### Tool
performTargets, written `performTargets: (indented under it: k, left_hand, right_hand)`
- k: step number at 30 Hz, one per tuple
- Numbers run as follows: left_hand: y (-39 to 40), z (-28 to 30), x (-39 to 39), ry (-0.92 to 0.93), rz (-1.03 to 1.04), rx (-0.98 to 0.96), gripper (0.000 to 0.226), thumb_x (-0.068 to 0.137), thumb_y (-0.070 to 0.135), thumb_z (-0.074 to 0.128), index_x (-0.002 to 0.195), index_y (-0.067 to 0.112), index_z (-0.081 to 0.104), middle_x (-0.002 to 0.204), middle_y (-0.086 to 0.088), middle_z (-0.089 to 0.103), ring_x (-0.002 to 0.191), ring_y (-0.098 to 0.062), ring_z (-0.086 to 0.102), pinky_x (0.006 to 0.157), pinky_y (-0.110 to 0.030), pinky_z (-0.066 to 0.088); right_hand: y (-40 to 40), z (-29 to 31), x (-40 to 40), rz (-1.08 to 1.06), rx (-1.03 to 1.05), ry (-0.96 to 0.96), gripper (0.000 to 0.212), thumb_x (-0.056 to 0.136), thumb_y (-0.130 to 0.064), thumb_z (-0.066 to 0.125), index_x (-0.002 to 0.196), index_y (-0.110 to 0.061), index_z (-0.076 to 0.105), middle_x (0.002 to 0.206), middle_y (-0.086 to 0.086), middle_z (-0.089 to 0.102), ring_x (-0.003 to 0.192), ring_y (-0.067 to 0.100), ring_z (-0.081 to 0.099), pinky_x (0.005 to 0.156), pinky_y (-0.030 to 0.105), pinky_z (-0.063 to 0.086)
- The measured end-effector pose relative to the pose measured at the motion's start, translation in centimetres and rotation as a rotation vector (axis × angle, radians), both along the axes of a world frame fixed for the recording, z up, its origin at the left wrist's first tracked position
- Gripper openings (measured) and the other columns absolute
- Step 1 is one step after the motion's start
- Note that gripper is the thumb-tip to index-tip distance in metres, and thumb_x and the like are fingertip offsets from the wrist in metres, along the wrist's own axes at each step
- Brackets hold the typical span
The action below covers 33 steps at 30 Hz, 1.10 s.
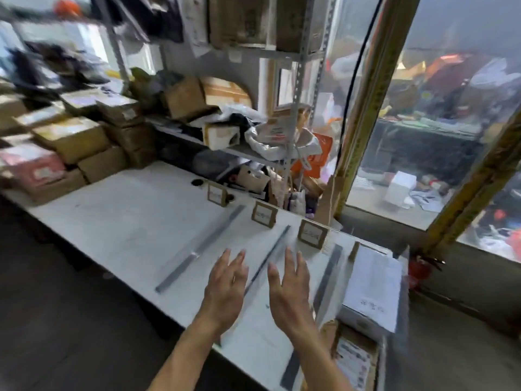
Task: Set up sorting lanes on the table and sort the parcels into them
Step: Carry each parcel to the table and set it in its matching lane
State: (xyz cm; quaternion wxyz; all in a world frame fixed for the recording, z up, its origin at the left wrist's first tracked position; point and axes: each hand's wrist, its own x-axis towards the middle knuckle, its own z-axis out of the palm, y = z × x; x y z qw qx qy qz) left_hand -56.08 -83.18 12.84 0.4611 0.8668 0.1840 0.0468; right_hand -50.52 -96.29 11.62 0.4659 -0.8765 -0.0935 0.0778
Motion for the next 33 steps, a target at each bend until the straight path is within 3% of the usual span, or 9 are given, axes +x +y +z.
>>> performTargets:
  k: [3, 9, 16, 23, 33]
  left_hand:
    - [8.0, 1.3, -1.7, -0.044, 0.181, 0.136, 0.064, 0.095, 0.071, 0.014, 0.154, 0.046, 0.017, 0.165, 0.02, -0.007, 0.153, -0.008, -0.01, 0.122, -0.046, -0.002]
    - [23.8, 2.3, -5.2, -0.029, 0.525, 0.51, 0.078, 0.087, 0.074, -0.002, 0.157, 0.044, 0.014, 0.167, 0.012, -0.011, 0.153, -0.011, -0.015, 0.123, -0.047, -0.006]
    - [39.3, 3.0, -9.2, -0.048, 0.712, 0.526, 0.083, 0.084, 0.075, 0.0, 0.158, 0.039, 0.017, 0.168, 0.01, -0.008, 0.153, -0.012, -0.011, 0.124, -0.045, -0.003]
    - [50.0, 2.8, -11.9, -0.051, 0.808, 0.455, 0.085, 0.083, 0.077, 0.003, 0.158, 0.041, 0.016, 0.167, 0.013, -0.01, 0.154, -0.012, -0.009, 0.123, -0.046, 0.002]
    - [64.3, 1.6, -9.8, -0.031, 0.867, 0.405, 0.084, 0.082, 0.076, 0.006, 0.158, 0.042, 0.013, 0.166, 0.015, -0.015, 0.154, -0.012, -0.012, 0.124, -0.042, 0.001]
  right_hand:
    - [6.6, 0.8, 0.5, 0.148, -0.068, -0.1, 0.069, 0.104, -0.059, 0.032, 0.162, -0.038, 0.001, 0.171, -0.004, -0.012, 0.157, 0.016, -0.011, 0.128, 0.042, 0.001]
    - [21.5, 1.9, 0.6, 0.332, -0.244, -0.236, 0.078, 0.098, -0.072, 0.026, 0.159, -0.042, -0.013, 0.168, -0.001, -0.026, 0.153, 0.019, -0.028, 0.12, 0.037, -0.016]
    - [39.0, 3.8, 0.4, 0.453, -0.361, -0.31, 0.081, 0.096, -0.075, 0.021, 0.16, -0.04, -0.015, 0.167, 0.001, -0.03, 0.154, 0.023, -0.028, 0.125, 0.046, -0.013]
    - [51.3, 4.0, -0.3, 0.525, -0.375, -0.35, 0.083, 0.094, -0.079, 0.02, 0.159, -0.042, -0.016, 0.167, 0.001, -0.029, 0.154, 0.025, -0.026, 0.124, 0.047, -0.012]
    - [68.0, 3.1, 2.2, 0.583, -0.411, -0.354, 0.088, 0.085, -0.082, 0.008, 0.159, -0.041, -0.017, 0.168, 0.002, -0.027, 0.155, 0.026, -0.023, 0.125, 0.047, -0.009]
